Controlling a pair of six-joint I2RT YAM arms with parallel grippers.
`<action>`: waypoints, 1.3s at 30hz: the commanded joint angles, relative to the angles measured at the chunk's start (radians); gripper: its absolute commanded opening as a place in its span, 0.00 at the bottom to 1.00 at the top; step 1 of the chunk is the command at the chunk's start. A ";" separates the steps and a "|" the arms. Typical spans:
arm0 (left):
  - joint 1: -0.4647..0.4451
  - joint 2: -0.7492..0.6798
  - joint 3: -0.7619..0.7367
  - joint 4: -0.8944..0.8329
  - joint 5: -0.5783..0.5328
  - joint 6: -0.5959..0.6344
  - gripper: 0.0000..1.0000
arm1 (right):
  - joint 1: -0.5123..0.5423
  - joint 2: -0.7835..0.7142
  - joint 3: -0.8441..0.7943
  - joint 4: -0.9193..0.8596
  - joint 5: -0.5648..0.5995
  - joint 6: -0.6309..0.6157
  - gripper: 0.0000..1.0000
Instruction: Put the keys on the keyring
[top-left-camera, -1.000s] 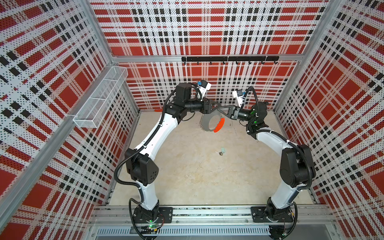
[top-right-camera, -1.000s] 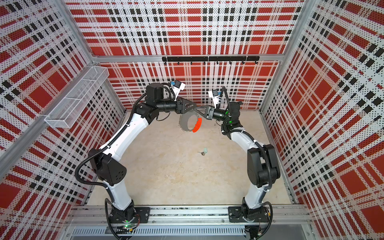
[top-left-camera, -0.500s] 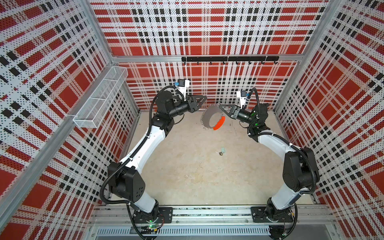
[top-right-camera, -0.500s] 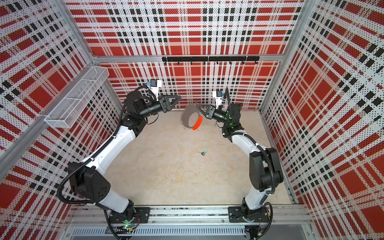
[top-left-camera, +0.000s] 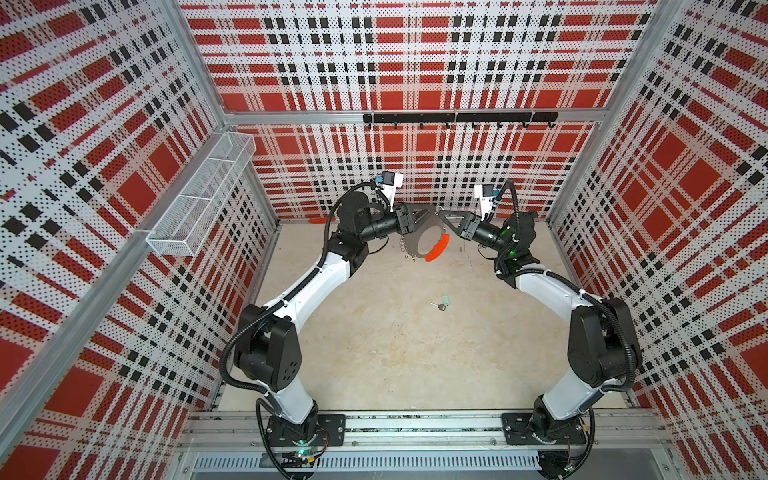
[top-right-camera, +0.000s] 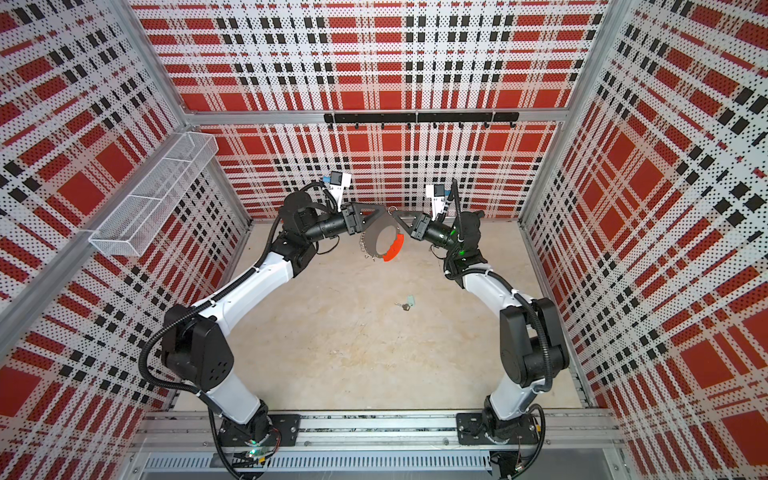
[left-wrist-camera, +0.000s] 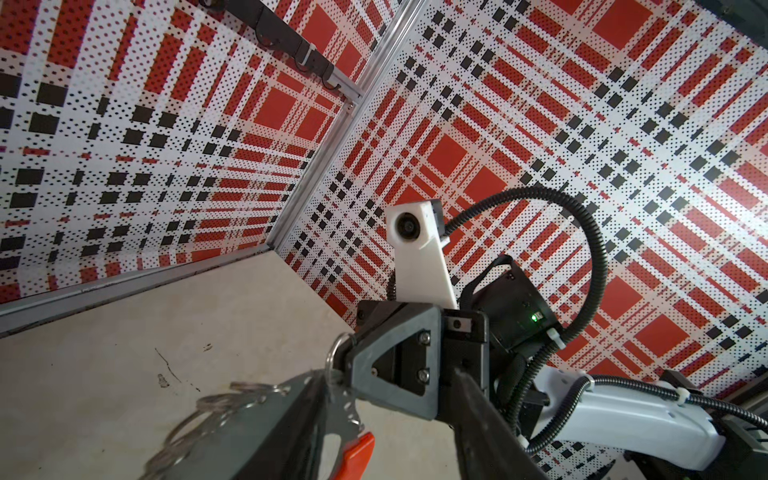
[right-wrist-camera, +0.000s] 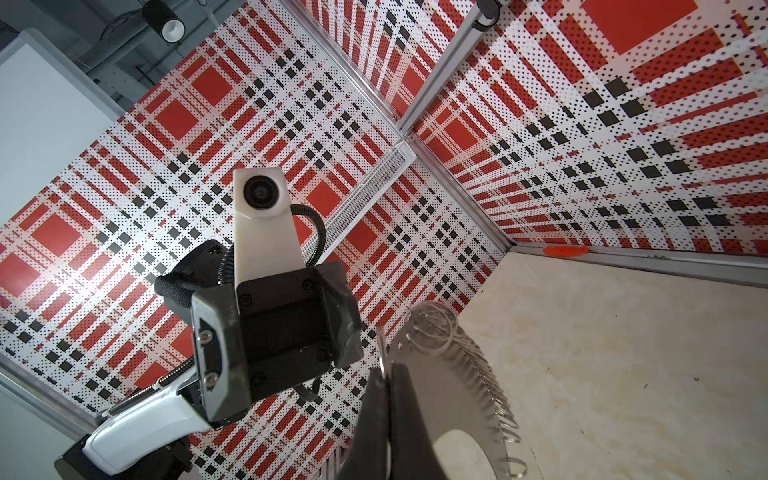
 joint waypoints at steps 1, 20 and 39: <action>-0.003 0.015 0.023 0.035 0.018 0.001 0.55 | 0.010 -0.043 0.006 0.057 -0.001 0.004 0.00; -0.027 0.070 0.059 0.042 0.056 -0.015 0.53 | 0.025 -0.028 0.054 -0.010 -0.013 -0.051 0.00; -0.032 0.101 0.079 0.043 0.116 -0.027 0.31 | 0.032 0.013 0.109 -0.041 -0.047 -0.026 0.02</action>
